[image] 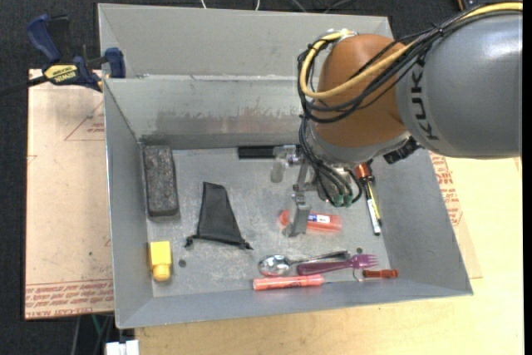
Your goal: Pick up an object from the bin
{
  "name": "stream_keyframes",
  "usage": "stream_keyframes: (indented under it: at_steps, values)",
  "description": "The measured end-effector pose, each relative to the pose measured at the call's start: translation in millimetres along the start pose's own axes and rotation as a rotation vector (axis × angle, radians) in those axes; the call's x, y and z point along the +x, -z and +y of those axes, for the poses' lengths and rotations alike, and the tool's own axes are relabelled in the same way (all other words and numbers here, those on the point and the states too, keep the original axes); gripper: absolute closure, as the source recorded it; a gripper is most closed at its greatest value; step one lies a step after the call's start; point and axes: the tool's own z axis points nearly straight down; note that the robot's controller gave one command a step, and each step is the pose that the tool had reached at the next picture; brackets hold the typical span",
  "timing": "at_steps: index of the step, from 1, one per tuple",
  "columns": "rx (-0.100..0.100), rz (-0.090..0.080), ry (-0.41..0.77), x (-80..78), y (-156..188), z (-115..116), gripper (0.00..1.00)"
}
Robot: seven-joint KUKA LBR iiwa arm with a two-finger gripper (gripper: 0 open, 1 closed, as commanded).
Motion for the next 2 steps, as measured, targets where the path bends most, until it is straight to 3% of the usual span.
stream_keyframes:
  at_steps: [1, 2]
  values:
    - [0.0, -0.007, -0.003, -1.8, 4, 0, 0.0]
    - [0.001, -0.002, 0.158, -16.1, -107, -88, 0.0]
